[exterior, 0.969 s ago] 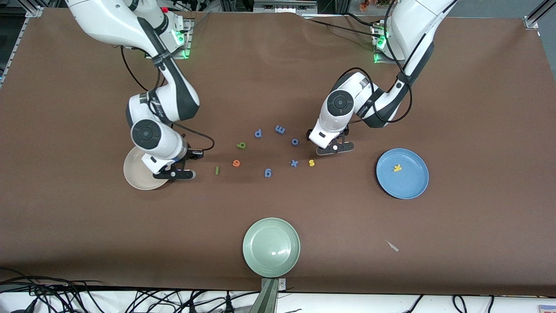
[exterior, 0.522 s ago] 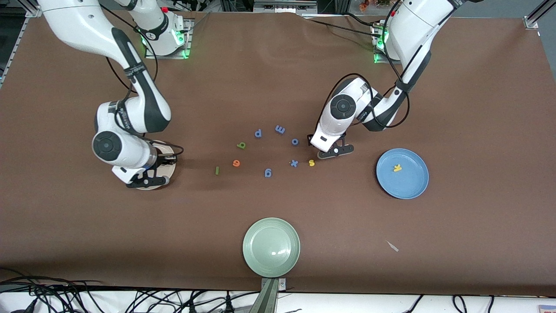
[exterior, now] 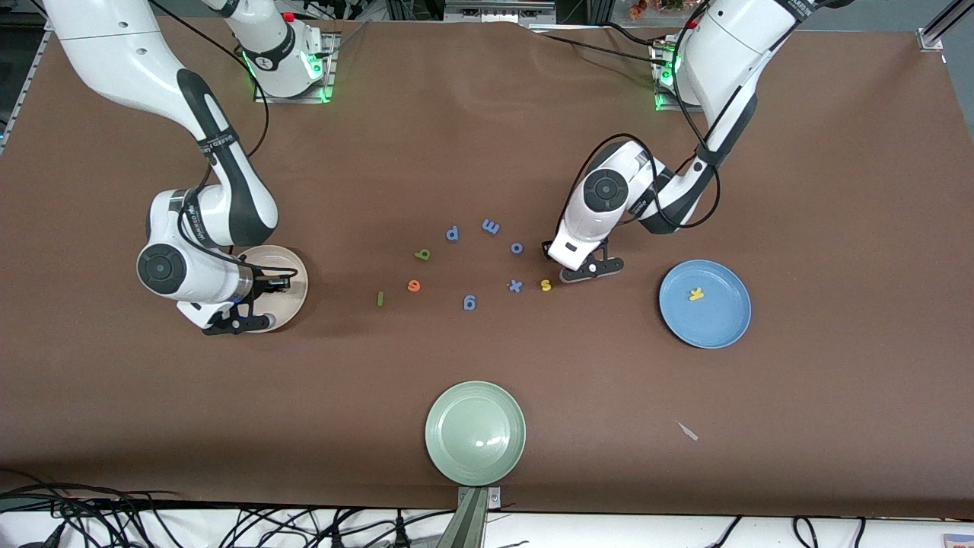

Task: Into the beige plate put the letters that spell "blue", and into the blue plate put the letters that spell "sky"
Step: 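Grasp the teal y with the left gripper while the right gripper drops the u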

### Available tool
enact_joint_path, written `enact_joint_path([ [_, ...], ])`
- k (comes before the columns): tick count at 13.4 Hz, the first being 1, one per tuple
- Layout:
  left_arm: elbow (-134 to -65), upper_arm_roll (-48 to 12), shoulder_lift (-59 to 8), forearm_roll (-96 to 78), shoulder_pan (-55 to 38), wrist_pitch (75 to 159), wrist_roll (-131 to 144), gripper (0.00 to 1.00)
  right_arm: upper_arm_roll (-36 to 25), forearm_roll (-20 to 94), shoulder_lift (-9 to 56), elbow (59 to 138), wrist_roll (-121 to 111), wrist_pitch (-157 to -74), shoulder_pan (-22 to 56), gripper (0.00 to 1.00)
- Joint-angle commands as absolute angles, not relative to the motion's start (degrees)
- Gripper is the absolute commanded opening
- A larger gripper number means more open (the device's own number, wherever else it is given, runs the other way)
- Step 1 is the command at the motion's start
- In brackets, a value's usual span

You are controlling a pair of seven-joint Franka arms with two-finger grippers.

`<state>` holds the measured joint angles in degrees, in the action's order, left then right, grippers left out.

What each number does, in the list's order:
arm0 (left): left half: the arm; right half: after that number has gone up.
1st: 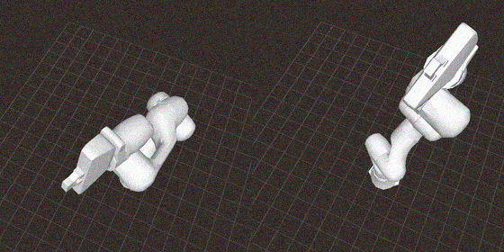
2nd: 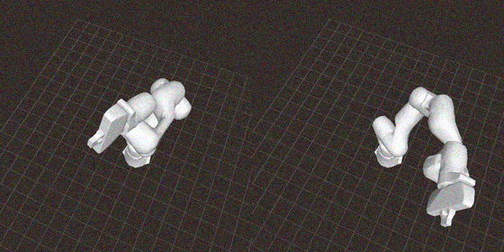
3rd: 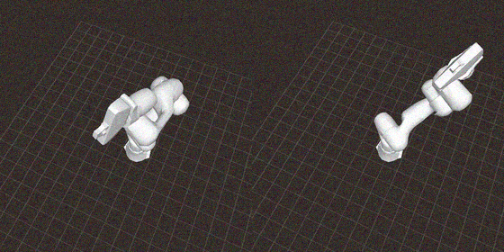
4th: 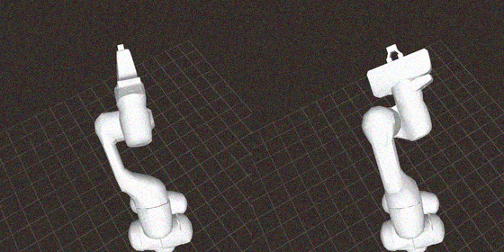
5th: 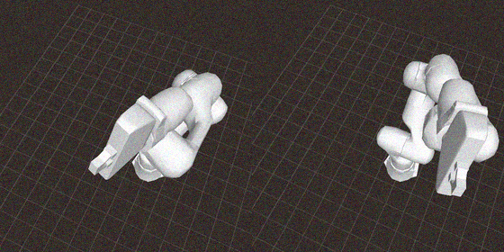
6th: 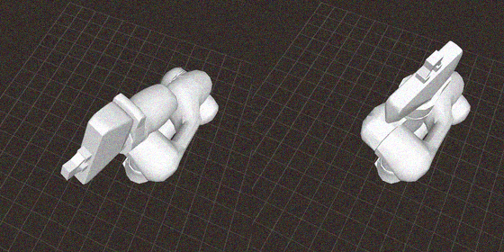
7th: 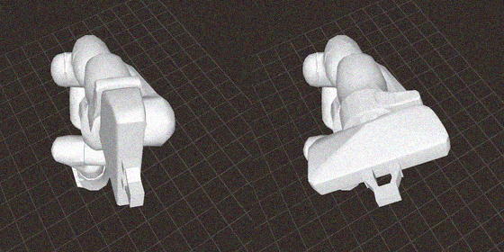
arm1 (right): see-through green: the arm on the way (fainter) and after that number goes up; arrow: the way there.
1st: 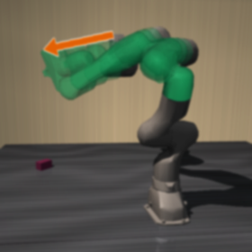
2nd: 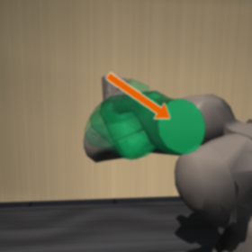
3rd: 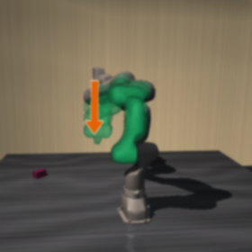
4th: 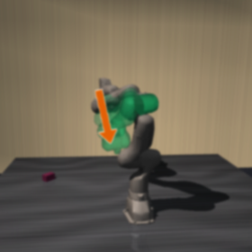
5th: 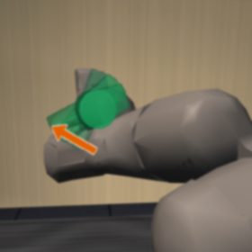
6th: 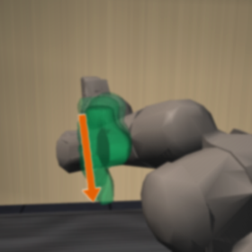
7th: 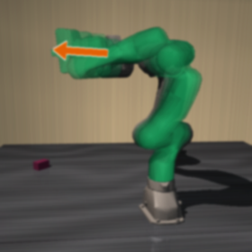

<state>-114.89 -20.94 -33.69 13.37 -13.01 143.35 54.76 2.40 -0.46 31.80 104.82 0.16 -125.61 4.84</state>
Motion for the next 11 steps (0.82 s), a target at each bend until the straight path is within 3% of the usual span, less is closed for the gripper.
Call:
enact_joint_path([
  [1,-115.49,-21.36,-33.92,15.73,-11.95,144.23,55.28,0.44,3.25,-0.35,31.64,103.98,0.88,-125.60,5.27,1.00],
  [3,-115.49,-21.36,-34.01,15.73,-11.95,144.23,55.37,0.41,3.43,-0.18,31.90,101.70,0.97,-125.16,7.63,1.00],
  [7,-115.40,-21.45,-34.19,15.73,-12.04,144.23,55.37,0.09,3.52,-0.26,31.90,100.46,7.01,-125.07,11.42,1.00],
  [11,-114.96,-21.53,-33.40,15.73,-11.95,143.35,55.02,0.06,3.52,-0.18,32.43,98.44,14.57,-125.51,16.86,1.00],
])
